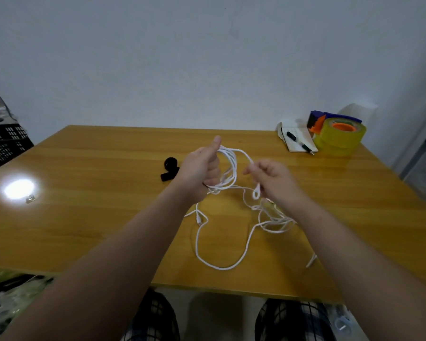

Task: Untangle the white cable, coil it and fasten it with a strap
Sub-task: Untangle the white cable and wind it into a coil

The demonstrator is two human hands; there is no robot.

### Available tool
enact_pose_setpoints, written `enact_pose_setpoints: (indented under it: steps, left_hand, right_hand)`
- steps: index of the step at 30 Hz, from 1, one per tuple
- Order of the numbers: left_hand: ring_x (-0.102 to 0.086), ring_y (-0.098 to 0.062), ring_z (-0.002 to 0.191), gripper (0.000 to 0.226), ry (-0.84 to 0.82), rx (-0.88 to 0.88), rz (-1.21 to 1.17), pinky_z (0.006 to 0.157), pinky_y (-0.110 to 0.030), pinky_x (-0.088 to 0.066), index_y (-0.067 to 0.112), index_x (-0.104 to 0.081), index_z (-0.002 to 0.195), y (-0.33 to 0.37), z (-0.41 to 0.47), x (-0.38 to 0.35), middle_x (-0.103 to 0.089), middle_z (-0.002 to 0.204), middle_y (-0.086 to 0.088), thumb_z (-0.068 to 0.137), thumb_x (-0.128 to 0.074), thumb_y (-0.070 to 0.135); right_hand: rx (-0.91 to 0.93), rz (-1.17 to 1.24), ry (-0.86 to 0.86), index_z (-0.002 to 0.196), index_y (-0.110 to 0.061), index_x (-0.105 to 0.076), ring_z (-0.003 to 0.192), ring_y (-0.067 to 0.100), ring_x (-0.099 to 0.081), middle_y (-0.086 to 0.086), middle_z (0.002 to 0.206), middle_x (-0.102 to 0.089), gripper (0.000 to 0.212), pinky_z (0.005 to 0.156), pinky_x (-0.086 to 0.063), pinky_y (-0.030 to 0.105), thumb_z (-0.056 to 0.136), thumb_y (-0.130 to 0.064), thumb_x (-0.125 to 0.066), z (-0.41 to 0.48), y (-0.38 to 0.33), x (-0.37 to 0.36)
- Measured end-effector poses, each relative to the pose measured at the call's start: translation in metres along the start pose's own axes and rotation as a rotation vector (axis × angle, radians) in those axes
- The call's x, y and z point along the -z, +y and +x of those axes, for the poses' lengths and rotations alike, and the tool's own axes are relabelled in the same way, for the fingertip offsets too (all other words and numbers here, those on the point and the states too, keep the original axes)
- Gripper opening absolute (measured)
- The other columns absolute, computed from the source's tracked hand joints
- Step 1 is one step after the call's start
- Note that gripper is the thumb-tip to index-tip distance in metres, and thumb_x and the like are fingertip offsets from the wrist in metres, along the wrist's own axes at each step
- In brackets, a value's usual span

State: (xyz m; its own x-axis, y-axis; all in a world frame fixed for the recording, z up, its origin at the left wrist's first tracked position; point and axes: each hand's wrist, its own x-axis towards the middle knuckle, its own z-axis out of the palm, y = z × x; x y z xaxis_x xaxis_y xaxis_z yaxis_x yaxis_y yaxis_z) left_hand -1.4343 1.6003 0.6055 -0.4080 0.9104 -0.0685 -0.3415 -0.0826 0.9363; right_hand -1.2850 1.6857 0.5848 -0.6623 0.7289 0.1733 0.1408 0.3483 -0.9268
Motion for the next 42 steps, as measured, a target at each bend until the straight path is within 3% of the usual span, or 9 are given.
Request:
enact_pose_setpoints:
  steps: [5,11,15,20,24,27,30,36,42]
  left_hand:
    - [-0.018,-0.003,0.033,0.048,-0.263,0.178,-0.023,0.034,-0.016,-0.011,0.022,-0.027,0.052,0.005,-0.016,-0.013,-0.02,0.044,0.009,0.089,-0.046,0.047]
    - [-0.064,-0.018,0.069,0.053,-0.247,0.031,-0.196,0.063,-0.028,-0.058,0.012,-0.054,0.054,0.013,-0.015,-0.038,-0.064,0.076,-0.01,0.1,-0.038,0.033]
    - [-0.067,-0.028,0.092,0.034,-0.134,-0.051,-0.242,0.085,-0.037,-0.056,0.008,-0.044,0.077,0.018,-0.001,-0.035,-0.063,0.108,-0.024,0.102,-0.034,0.028]
    - [-0.071,-0.027,0.08,0.036,-0.008,-0.079,-0.264,0.079,-0.041,-0.058,0.005,-0.044,0.074,0.022,0.007,-0.023,-0.062,0.081,-0.014,0.102,-0.038,0.028]
    - [-0.072,-0.027,0.077,0.045,-0.047,-0.048,-0.344,0.081,-0.04,-0.057,0.008,-0.044,0.066,0.026,0.001,-0.025,-0.063,0.062,-0.008,0.102,-0.035,0.032]
    - [-0.07,-0.028,0.092,0.044,-0.16,-0.044,-0.389,0.081,-0.039,-0.057,0.01,-0.041,0.066,0.029,-0.004,-0.032,-0.071,0.095,-0.02,0.103,-0.031,0.032]
    - [-0.057,-0.028,0.121,0.035,-0.125,-0.071,-0.308,0.087,-0.041,-0.055,0.009,-0.045,0.075,0.027,0.002,-0.036,-0.06,0.124,-0.023,0.102,-0.035,0.029]
    - [-0.051,-0.023,0.123,0.024,0.225,-0.148,-0.208,0.082,-0.036,-0.047,0.011,-0.048,0.082,0.026,0.027,0.004,-0.057,0.117,-0.016,0.102,-0.039,0.022]
    - [-0.044,-0.019,0.132,0.025,0.274,-0.127,-0.088,0.084,-0.031,-0.044,0.001,-0.053,0.114,0.007,0.036,0.011,-0.047,0.142,-0.015,0.102,-0.041,0.019]
  right_hand:
    - [-0.072,-0.033,0.353,0.054,-0.02,-0.041,0.051,0.015,-0.032,0.001,0.055,-0.033,0.049,0.057,-0.028,0.028,0.095,-0.045,-0.043,0.016,0.008,0.021]
    - [-0.175,-0.263,0.091,0.044,-0.022,-0.026,0.043,0.014,-0.023,-0.009,0.039,-0.024,0.061,0.055,-0.019,0.029,0.096,-0.054,-0.03,0.013,0.026,0.005]
    - [-0.129,-0.034,0.062,0.05,-0.018,-0.029,0.041,0.006,-0.023,-0.005,0.048,-0.025,0.057,0.049,-0.023,0.023,0.099,-0.046,-0.027,0.002,0.019,0.0]
    - [0.03,-0.023,0.065,0.072,-0.004,-0.048,0.052,0.004,-0.035,-0.002,0.06,-0.036,0.036,0.049,-0.03,0.017,0.09,-0.035,-0.058,-0.01,0.021,0.005]
    - [0.038,-0.077,0.145,0.074,-0.009,-0.055,0.056,0.0,-0.044,-0.006,0.065,-0.052,0.035,0.051,-0.035,0.012,0.097,-0.033,-0.044,-0.007,0.023,0.001]
    - [-0.049,-0.034,0.168,0.071,-0.012,-0.057,0.043,0.0,-0.04,-0.013,0.046,-0.046,0.042,0.05,-0.031,0.02,0.096,-0.042,-0.043,-0.003,0.019,-0.002]
    - [-0.107,-0.038,0.106,0.087,-0.006,-0.063,0.057,0.006,-0.047,-0.004,0.062,-0.052,0.043,0.056,-0.036,0.023,0.092,-0.046,-0.049,-0.004,0.015,-0.001]
    - [-0.036,-0.088,0.028,0.091,-0.016,-0.055,0.037,0.001,-0.033,-0.007,0.055,-0.043,0.012,0.044,-0.027,0.022,0.094,-0.027,-0.053,-0.012,0.018,0.016]
    - [0.051,-0.506,-0.072,0.101,-0.047,-0.067,0.097,0.011,-0.063,-0.01,0.104,-0.07,0.017,0.082,-0.051,0.036,0.087,-0.04,-0.061,-0.016,0.017,0.008]
